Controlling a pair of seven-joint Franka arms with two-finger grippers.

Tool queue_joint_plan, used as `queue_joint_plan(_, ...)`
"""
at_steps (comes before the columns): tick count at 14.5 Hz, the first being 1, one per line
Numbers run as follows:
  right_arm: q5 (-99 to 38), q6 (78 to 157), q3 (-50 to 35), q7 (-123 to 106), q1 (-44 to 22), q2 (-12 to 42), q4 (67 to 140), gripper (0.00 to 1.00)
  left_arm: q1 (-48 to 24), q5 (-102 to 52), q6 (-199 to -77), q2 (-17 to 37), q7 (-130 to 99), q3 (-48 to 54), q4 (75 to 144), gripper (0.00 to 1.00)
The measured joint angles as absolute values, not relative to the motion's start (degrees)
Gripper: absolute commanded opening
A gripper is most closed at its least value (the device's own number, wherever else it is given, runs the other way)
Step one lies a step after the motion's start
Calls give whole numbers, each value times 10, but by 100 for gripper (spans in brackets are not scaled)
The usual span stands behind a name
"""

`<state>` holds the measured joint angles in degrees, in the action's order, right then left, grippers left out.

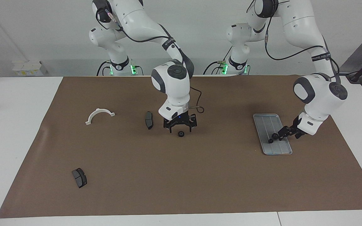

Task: Place bearing gear from tray to pile

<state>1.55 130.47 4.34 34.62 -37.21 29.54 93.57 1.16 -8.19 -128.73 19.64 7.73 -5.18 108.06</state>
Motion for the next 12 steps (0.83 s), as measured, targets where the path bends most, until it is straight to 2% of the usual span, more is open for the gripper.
queue_joint_plan(2,16,1316,45,346,-371,305,948,100,10,-82,-1288,191,77,-47,1092,100)
queue_joint_plan(5,16,1338,45,346,-375,305,981,85,6,-82,-1288,185,77,-42,1095,98)
queue_joint_plan(7,16,1338,45,346,-378,305,988,76,-3,-82,-1288,185,77,-41,1098,83)
queue_joint_plan(9,16,1338,44,346,-382,304,989,68,-11,-82,-1293,185,77,-41,1109,80)
queue_joint_plan(12,15,1338,44,346,-385,303,989,63,-13,-82,-1301,185,78,-41,1127,71)
